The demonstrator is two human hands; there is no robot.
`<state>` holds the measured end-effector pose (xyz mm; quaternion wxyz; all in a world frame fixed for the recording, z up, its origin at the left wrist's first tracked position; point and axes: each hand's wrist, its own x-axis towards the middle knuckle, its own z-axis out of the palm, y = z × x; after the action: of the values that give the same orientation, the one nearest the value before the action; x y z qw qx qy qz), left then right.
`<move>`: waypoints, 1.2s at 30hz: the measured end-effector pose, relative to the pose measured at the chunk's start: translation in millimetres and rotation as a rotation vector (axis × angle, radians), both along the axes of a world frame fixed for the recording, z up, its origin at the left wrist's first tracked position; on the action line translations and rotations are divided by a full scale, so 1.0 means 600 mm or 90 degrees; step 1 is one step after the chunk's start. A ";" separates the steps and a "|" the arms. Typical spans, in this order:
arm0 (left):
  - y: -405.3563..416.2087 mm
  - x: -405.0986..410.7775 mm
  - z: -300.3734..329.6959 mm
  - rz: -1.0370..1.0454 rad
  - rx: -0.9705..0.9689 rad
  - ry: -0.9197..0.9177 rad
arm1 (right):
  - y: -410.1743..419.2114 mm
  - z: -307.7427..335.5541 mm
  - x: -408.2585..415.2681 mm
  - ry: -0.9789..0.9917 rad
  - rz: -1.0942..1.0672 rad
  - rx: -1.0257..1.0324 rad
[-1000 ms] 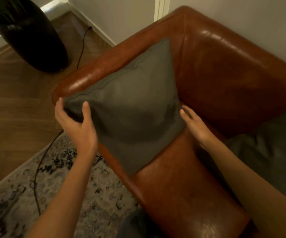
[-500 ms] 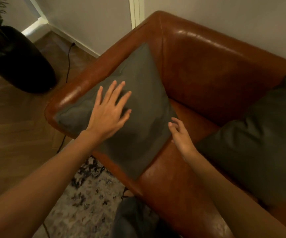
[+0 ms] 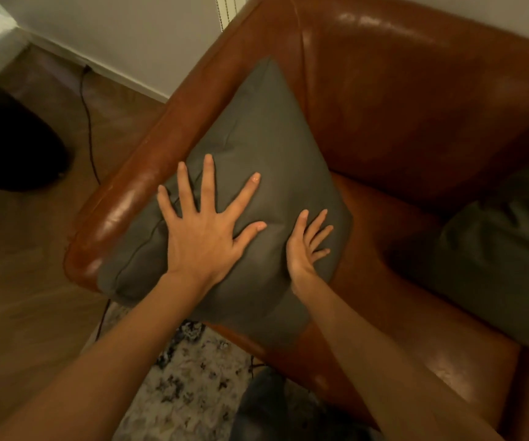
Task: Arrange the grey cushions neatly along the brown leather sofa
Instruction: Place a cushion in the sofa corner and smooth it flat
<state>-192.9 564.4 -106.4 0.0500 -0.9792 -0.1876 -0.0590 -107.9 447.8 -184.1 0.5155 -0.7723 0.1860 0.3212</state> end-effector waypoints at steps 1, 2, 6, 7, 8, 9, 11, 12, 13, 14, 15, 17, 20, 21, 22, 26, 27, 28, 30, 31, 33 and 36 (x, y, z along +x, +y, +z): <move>0.000 0.001 -0.003 0.000 0.004 -0.001 | 0.005 -0.004 0.002 -0.003 -0.006 -0.008; -0.001 0.003 -0.006 0.000 0.008 -0.001 | 0.009 -0.008 0.003 -0.005 -0.010 -0.015; 0.003 0.007 -0.013 -0.007 0.015 0.000 | 0.022 -0.021 0.005 -0.003 -0.040 -0.031; 0.006 0.007 -0.016 -0.009 0.018 -0.001 | 0.026 -0.024 0.004 -0.004 -0.048 -0.032; 0.009 0.007 -0.019 -0.009 0.025 0.001 | 0.031 -0.027 0.003 -0.009 -0.054 -0.035; 0.011 0.007 -0.022 -0.009 0.031 0.004 | 0.035 -0.029 0.003 -0.010 -0.058 -0.038; 0.011 0.008 -0.025 -0.005 0.035 0.017 | 0.037 -0.037 0.006 -0.008 -0.051 -0.039; 0.010 0.011 -0.024 -0.003 0.034 0.026 | 0.035 -0.044 0.008 -0.009 -0.029 -0.034; 0.009 0.013 -0.020 0.001 0.031 0.037 | 0.032 -0.049 0.008 -0.014 0.002 -0.032; 0.006 0.014 -0.015 0.006 0.026 0.047 | 0.028 -0.052 0.008 -0.020 0.033 -0.033; 0.004 0.013 -0.009 0.010 0.018 0.052 | 0.023 -0.055 0.007 -0.029 0.048 -0.031; 0.000 0.011 0.002 0.018 -0.003 0.055 | 0.011 -0.055 0.008 -0.038 0.026 -0.035; 0.002 0.027 0.027 0.062 -0.064 0.052 | -0.040 -0.073 0.011 -0.063 -0.039 -0.097; 0.006 0.038 0.035 0.090 -0.098 0.051 | -0.064 -0.089 0.019 -0.048 -0.049 -0.095; 0.012 0.053 0.042 0.120 -0.140 0.054 | -0.086 -0.105 0.026 0.002 -0.093 -0.049; 0.035 0.127 0.067 0.203 -0.279 0.083 | -0.149 -0.164 0.035 0.199 -0.146 0.146; 0.038 0.139 0.069 0.211 -0.300 0.092 | -0.155 -0.172 0.036 0.231 -0.143 0.184; 0.040 0.146 0.070 0.218 -0.313 0.094 | -0.155 -0.179 0.038 0.246 -0.142 0.210; 0.040 0.149 0.063 0.217 -0.281 0.071 | -0.152 -0.197 0.042 0.264 -0.152 0.217; 0.039 0.146 0.058 0.208 -0.247 0.051 | -0.151 -0.205 0.044 0.265 -0.159 0.216; 0.035 0.140 0.049 0.184 -0.209 0.008 | -0.148 -0.209 0.044 0.241 -0.163 0.203; 0.024 0.137 0.056 0.159 -0.246 -0.034 | -0.151 -0.179 0.039 0.195 -0.158 0.172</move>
<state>-110.8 579.0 -72.8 -0.1365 -0.9377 -0.3167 -0.0411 -84.7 357.5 -291.5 0.6154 -0.6100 0.3106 0.3909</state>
